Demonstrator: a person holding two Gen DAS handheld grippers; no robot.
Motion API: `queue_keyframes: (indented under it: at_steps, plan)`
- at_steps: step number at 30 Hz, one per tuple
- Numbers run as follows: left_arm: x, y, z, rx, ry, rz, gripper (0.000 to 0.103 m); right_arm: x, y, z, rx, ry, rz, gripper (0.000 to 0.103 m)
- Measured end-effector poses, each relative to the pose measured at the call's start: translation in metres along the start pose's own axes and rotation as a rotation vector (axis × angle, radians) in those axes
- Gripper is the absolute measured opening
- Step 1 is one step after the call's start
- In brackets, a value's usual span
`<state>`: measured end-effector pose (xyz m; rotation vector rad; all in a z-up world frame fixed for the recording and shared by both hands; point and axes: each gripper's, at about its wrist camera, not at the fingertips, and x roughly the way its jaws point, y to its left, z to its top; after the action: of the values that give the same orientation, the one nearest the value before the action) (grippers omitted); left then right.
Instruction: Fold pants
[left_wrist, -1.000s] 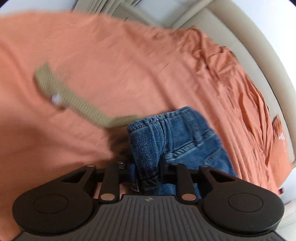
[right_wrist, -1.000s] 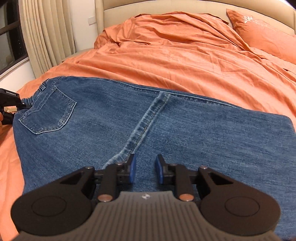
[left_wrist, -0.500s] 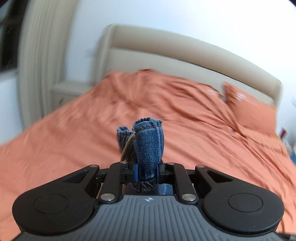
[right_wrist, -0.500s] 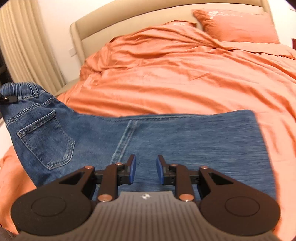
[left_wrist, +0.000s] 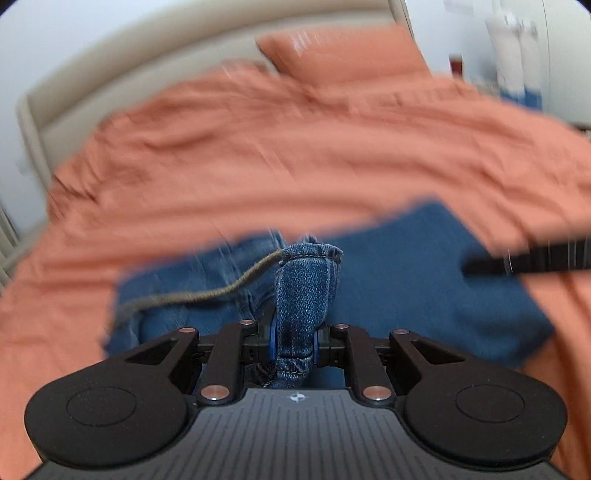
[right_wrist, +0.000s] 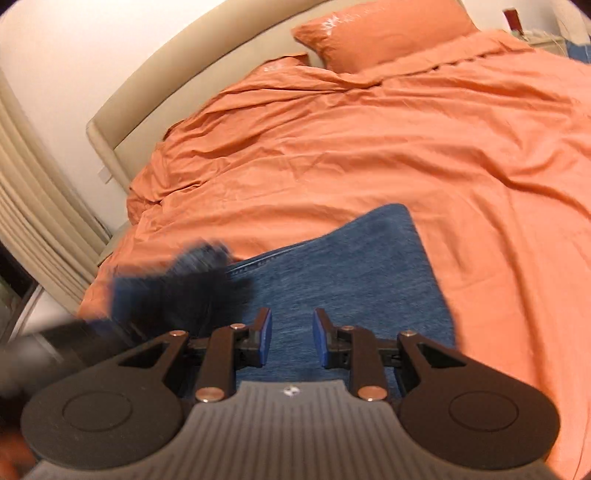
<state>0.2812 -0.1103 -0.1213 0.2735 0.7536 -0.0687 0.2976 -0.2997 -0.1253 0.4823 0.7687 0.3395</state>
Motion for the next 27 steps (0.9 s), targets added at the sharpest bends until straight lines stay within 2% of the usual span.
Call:
queue_keyframes:
  at_steps: [1,3,5,7,9,12,15,17,19,22,24,26,27]
  plan:
    - [0.005,-0.003,-0.007,0.004,0.031,-0.006,0.021,0.001,-0.004,0.000,0.012,0.006,0.000,0.022]
    - [0.009,0.000,-0.013,-0.008,0.070,-0.053,0.031,0.005,-0.012,-0.001,0.038,0.023,-0.004,0.022]
    - [0.004,0.008,-0.016,-0.047,0.102,-0.168,0.062,0.009,-0.017,-0.001,0.063,0.039,0.005,0.022]
    - [-0.001,0.019,-0.012,-0.101,0.119,-0.281,0.073,0.013,-0.018,-0.001,0.075,0.053,0.023,0.022]
    - [-0.009,0.030,-0.007,-0.140,0.120,-0.352,0.074,0.015,-0.015,-0.002,0.076,0.058,0.046,0.022]
    - [-0.025,0.058,-0.004,-0.192,0.074,-0.436,0.075,0.016,-0.009,0.000,0.059,0.049,0.099,0.023]
    - [-0.037,0.091,-0.006,-0.250,-0.014,-0.390,0.075,0.019,-0.001,0.002,0.050,0.041,0.157,0.023]
    - [-0.035,0.117,-0.008,-0.304,-0.066,-0.305,0.075,0.025,0.005,0.005,0.058,0.037,0.203,0.027]
    - [-0.027,0.142,-0.011,-0.345,-0.087,-0.216,0.074,0.036,0.011,0.009,0.078,0.045,0.247,0.039]
    - [-0.012,0.172,-0.013,-0.376,-0.090,-0.106,0.071,0.057,0.015,0.013,0.151,0.066,0.306,0.040]
    - [-0.003,0.191,-0.015,-0.423,-0.093,-0.082,0.071,0.073,0.016,0.013,0.182,0.088,0.315,0.040]
    - [0.003,0.207,-0.017,-0.488,-0.103,-0.085,0.071,0.089,0.017,0.014,0.200,0.114,0.288,0.044]
    - [0.007,0.215,-0.018,-0.520,-0.106,-0.091,0.071,0.098,0.016,0.015,0.214,0.129,0.274,0.051]
